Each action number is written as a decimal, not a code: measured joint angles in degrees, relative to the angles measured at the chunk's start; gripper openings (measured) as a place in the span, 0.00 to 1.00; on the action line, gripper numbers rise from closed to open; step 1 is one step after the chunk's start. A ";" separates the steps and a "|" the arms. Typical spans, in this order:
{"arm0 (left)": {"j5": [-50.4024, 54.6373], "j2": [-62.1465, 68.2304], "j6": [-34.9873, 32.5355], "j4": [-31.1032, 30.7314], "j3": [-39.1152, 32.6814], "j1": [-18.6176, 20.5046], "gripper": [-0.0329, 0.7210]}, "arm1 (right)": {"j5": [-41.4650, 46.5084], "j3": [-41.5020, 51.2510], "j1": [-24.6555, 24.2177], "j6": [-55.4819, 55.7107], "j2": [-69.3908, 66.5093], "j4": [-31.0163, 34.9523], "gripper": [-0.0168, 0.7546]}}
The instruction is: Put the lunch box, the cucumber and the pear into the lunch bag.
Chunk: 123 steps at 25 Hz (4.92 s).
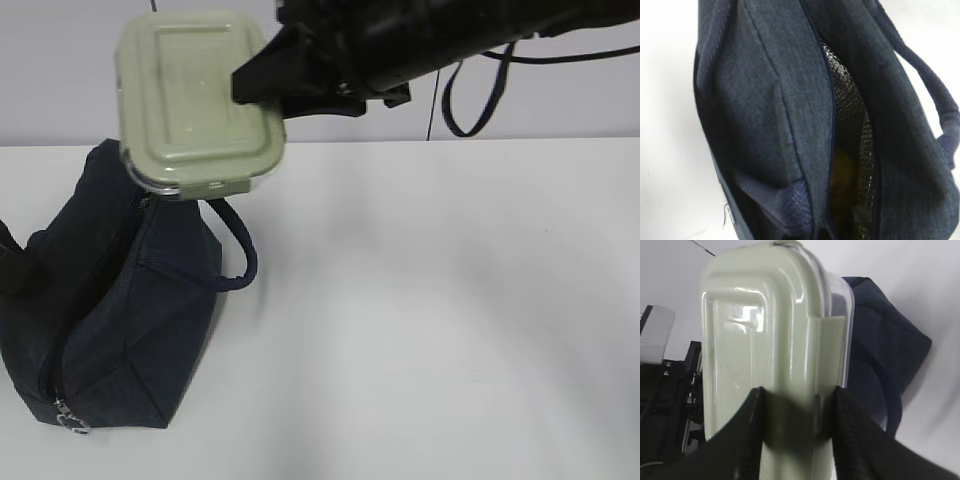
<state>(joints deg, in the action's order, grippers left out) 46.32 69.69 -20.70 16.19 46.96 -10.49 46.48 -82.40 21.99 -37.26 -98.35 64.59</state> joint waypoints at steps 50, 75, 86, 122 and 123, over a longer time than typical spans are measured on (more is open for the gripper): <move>0.52 0.00 0.00 0.86 0.00 0.00 0.04 | -0.86 -27.58 24.39 44.76 -23.49 -56.44 0.36; 1.02 0.05 0.00 0.62 0.00 0.00 0.04 | 3.30 -33.28 23.32 42.69 -22.04 -65.65 0.66; 1.02 0.05 0.00 0.62 0.00 0.00 0.04 | 2.24 -33.78 23.22 40.83 -27.09 -60.21 0.51; 6.28 24.40 4.35 0.44 26.48 -11.72 0.04 | -11.25 14.46 16.09 56.09 8.78 -71.32 0.03; 6.28 24.40 4.37 0.44 26.48 -11.79 0.04 | -11.29 14.84 16.09 56.20 9.15 -71.32 0.03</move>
<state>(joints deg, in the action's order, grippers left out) 52.60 94.08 -16.33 16.62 73.44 -22.28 35.19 -67.56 38.09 18.94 -89.20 -6.73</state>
